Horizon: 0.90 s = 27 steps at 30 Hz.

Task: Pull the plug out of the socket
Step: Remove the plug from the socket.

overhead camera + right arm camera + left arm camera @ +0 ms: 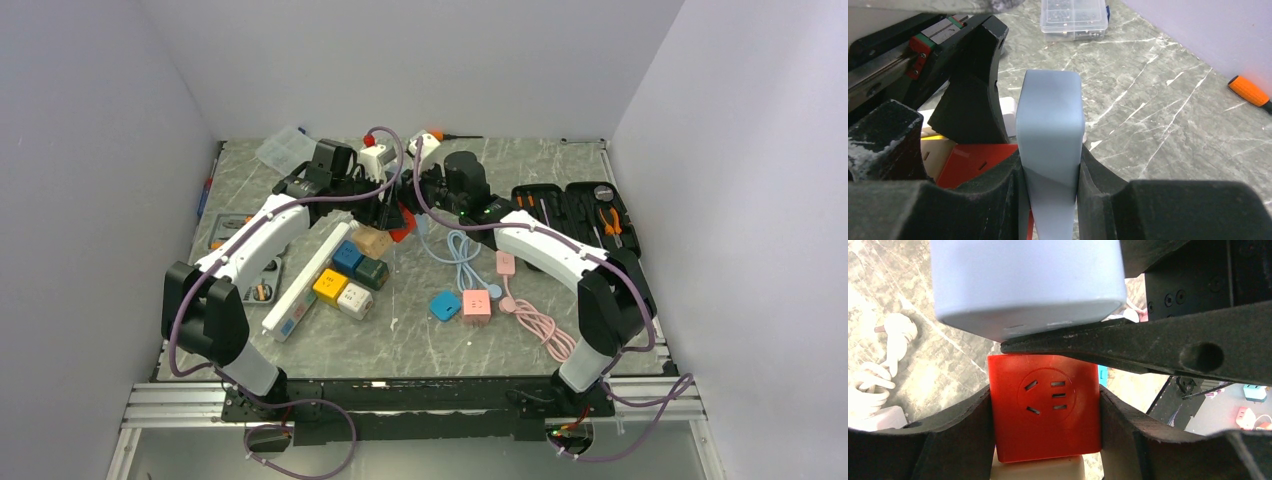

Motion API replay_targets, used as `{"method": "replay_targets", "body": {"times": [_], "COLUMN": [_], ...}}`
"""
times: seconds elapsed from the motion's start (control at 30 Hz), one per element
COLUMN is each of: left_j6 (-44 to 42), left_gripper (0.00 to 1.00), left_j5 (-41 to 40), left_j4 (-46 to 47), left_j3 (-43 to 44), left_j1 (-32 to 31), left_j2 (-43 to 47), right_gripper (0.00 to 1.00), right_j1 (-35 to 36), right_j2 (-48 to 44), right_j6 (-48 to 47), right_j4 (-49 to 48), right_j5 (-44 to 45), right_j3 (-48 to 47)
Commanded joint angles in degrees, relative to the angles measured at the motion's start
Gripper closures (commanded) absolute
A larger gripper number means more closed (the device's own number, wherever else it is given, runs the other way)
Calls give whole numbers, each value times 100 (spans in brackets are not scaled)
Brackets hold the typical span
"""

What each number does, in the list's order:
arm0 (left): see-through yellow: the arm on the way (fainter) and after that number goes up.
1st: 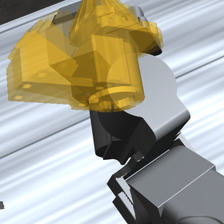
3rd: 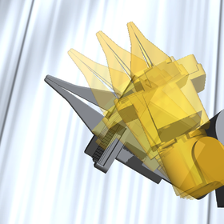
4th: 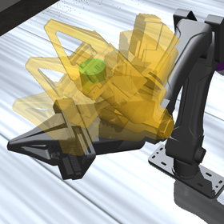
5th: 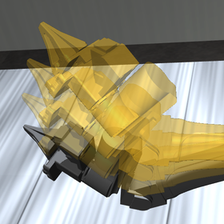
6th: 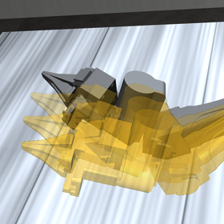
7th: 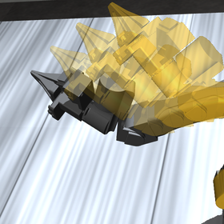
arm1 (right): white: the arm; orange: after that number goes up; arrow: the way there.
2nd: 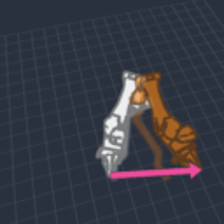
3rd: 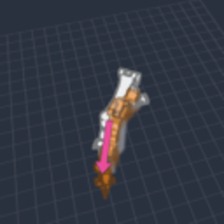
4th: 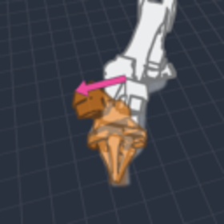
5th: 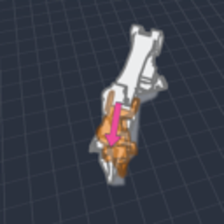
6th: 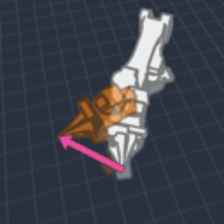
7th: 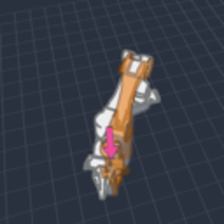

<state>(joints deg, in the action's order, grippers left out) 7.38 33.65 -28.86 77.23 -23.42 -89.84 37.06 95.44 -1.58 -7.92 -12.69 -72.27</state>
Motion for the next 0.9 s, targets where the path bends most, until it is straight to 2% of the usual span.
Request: {"method": "replay_targets", "body": {"times": [0.0,0.23,0.4,0.6,0.73,0.87], "left_j6": [487,339,36,-78,-125,-116], "left_gripper": [99,100,100,100,100,100], "left_j5": [1366,1491,1321,1388,1389,1283], "left_j4": [-21,-80,-412,-508,-554,-620], "left_j3": [389,365,620,587,545,582], "left_j1": [48,32,-84,-184,-178,-171], "left_j2": [474,496,388,383,414,463], "right_gripper": [100,100,100,100,100,100], "right_j1": [-507,-474,-146,64,-77,-189], "right_j2": [367,545,682,776,592,500], "right_j6": [-1155,-1498,-1816,-1711,-1254,-1304], "right_j4": [405,747,992,951,630,659], "right_j5": [1129,1033,1221,1457,1319,1305], "right_j3": [56,-227,-380,-249,14,8]}}
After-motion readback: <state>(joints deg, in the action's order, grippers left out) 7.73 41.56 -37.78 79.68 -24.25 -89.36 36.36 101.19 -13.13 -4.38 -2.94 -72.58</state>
